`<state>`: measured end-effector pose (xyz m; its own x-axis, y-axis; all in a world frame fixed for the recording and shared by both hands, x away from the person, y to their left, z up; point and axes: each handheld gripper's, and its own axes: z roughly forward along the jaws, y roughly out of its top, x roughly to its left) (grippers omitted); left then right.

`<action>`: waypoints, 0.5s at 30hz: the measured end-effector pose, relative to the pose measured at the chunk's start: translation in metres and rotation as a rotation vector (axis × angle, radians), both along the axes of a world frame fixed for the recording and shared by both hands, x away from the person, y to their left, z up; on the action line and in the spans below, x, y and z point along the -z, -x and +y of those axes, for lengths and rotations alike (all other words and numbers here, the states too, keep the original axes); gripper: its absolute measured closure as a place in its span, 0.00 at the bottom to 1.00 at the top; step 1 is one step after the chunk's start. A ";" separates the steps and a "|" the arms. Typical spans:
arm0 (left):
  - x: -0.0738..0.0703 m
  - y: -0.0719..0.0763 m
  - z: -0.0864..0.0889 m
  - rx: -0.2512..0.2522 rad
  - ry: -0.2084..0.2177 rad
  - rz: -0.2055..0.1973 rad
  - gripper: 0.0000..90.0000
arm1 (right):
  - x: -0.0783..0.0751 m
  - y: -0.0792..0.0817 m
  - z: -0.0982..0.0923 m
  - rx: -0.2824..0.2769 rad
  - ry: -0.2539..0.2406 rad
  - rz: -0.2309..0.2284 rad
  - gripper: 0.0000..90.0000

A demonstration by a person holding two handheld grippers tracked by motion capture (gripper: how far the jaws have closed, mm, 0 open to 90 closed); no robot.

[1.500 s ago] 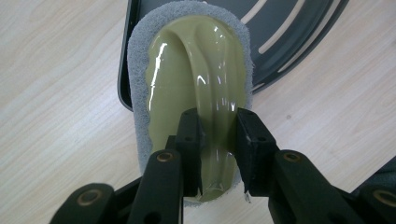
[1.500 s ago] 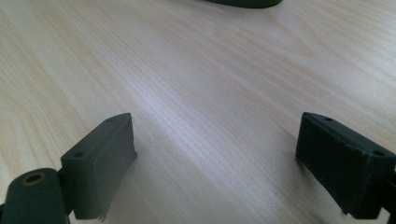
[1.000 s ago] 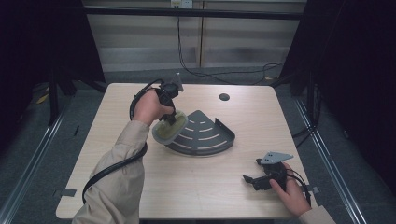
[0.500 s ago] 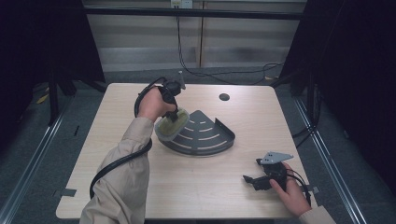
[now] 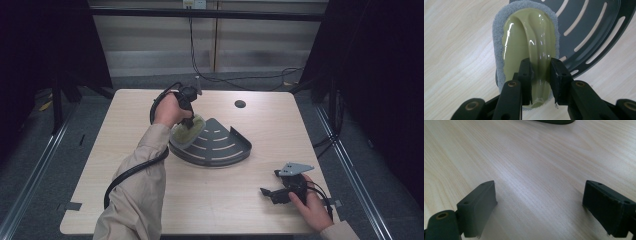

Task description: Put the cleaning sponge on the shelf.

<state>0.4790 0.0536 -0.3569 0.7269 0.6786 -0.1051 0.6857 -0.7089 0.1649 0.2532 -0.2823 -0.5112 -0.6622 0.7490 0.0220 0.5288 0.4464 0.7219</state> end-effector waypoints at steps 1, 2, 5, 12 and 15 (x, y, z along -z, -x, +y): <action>0.000 0.000 0.000 0.000 0.000 0.000 0.80 | 0.000 0.000 0.000 0.000 0.000 0.000 0.12; 0.001 0.000 -0.001 -0.003 0.002 0.001 0.80 | 0.000 0.000 0.000 0.000 0.001 0.000 0.12; 0.006 -0.001 -0.005 0.004 -0.005 0.005 0.80 | 0.000 0.000 0.000 0.001 0.003 0.000 0.12; 0.015 -0.004 -0.007 0.005 -0.007 0.011 0.80 | 0.000 0.000 0.000 0.000 0.001 -0.001 0.12; 0.024 -0.007 -0.008 0.007 0.001 0.023 0.80 | 0.000 0.000 0.000 0.002 0.002 -0.001 0.12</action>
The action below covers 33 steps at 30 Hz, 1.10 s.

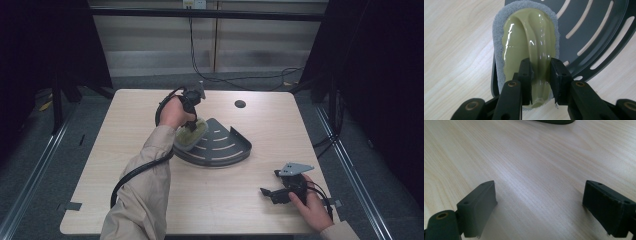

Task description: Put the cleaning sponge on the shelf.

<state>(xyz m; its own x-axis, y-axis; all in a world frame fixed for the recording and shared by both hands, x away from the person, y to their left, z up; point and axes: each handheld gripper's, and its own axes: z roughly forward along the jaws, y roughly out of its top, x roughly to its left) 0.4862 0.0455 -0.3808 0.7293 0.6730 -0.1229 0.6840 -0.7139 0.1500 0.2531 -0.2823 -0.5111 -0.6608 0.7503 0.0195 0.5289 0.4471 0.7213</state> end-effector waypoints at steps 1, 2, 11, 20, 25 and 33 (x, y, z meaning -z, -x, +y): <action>0.000 0.000 0.000 0.000 0.000 0.000 0.80 | 0.000 0.000 0.000 0.000 0.000 0.000 0.12; 0.005 0.000 -0.001 -0.006 -0.006 0.007 0.80 | 0.000 0.000 0.000 -0.002 -0.003 0.001 0.12; 0.019 -0.003 -0.002 -0.006 -0.004 0.021 0.80 | 0.000 0.000 0.000 -0.002 -0.003 0.001 0.12; 0.027 -0.003 0.002 -0.005 0.003 0.018 0.80 | 0.000 0.000 0.000 -0.001 -0.003 0.002 0.12; 0.031 -0.002 0.004 -0.004 0.001 0.015 0.80 | 0.000 0.000 0.000 -0.001 -0.003 0.002 0.12; 0.035 -0.001 0.010 -0.020 0.006 0.009 0.79 | 0.000 0.000 0.000 0.001 -0.001 0.002 0.12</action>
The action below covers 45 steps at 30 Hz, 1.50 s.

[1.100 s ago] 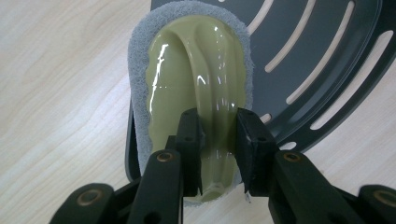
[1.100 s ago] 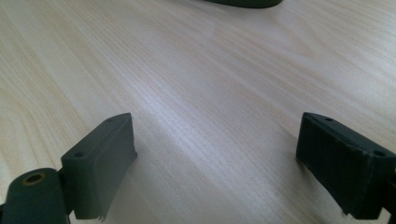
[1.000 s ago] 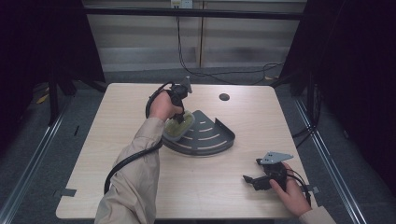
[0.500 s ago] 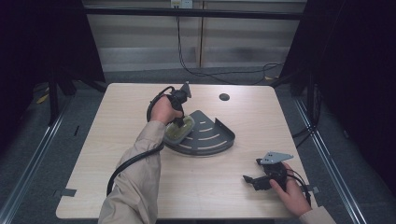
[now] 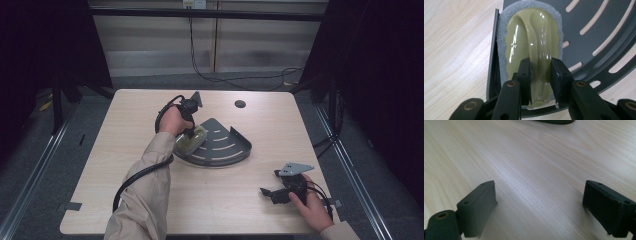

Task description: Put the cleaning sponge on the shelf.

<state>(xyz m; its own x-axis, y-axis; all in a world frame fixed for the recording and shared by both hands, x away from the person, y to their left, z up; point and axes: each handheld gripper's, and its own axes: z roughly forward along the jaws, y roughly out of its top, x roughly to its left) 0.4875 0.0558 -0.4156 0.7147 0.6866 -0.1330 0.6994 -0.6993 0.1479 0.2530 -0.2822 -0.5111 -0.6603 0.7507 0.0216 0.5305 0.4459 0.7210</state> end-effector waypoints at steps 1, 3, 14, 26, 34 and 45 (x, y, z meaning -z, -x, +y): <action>0.000 0.000 0.000 -0.002 -0.002 -0.003 0.79 | 0.000 0.000 0.000 0.000 0.000 0.000 0.12; 0.000 0.001 0.001 -0.005 -0.005 -0.011 0.78 | 0.000 0.000 0.000 -0.001 -0.002 0.000 0.12; 0.004 0.002 0.004 -0.019 -0.005 -0.012 0.77 | 0.000 0.000 0.000 0.000 0.000 0.000 0.12; 0.008 0.005 0.006 -0.029 0.001 -0.016 0.76 | 0.000 0.000 0.000 0.000 -0.001 0.000 0.12; 0.013 0.010 0.011 -0.041 0.010 -0.016 0.75 | 0.000 0.000 0.000 0.000 0.001 0.000 0.12; 0.016 0.015 0.021 -0.052 0.024 -0.049 0.62 | 0.000 0.000 0.000 -0.002 -0.001 0.000 0.12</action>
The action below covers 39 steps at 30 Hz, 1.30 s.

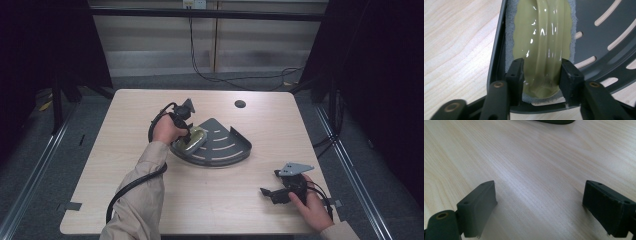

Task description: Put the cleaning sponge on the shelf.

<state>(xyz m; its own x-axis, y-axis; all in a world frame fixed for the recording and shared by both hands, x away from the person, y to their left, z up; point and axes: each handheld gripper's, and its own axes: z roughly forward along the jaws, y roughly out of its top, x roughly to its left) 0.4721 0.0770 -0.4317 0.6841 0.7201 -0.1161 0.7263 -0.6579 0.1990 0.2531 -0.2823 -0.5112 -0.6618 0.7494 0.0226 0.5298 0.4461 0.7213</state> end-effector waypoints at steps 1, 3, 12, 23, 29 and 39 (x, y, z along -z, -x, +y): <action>0.000 0.000 0.000 0.000 0.000 0.000 0.59 | 0.000 0.000 0.000 0.001 0.002 0.000 0.12; -0.002 0.001 0.001 -0.009 0.013 -0.017 0.52 | 0.000 0.000 0.000 0.001 0.002 0.000 0.12; -0.012 0.006 0.006 -0.042 0.050 -0.052 0.29 | 0.000 0.000 0.000 0.002 0.002 -0.001 0.12; -0.021 0.011 0.012 -0.043 0.064 -0.066 0.22 | 0.000 0.000 0.000 0.000 -0.001 0.000 0.12; -0.027 0.015 0.015 -0.040 0.068 -0.061 0.22 | 0.000 0.000 0.000 0.001 0.000 0.000 0.12; -0.035 0.022 0.025 -0.048 0.072 -0.057 0.22 | 0.000 0.000 0.000 0.001 0.000 0.000 0.12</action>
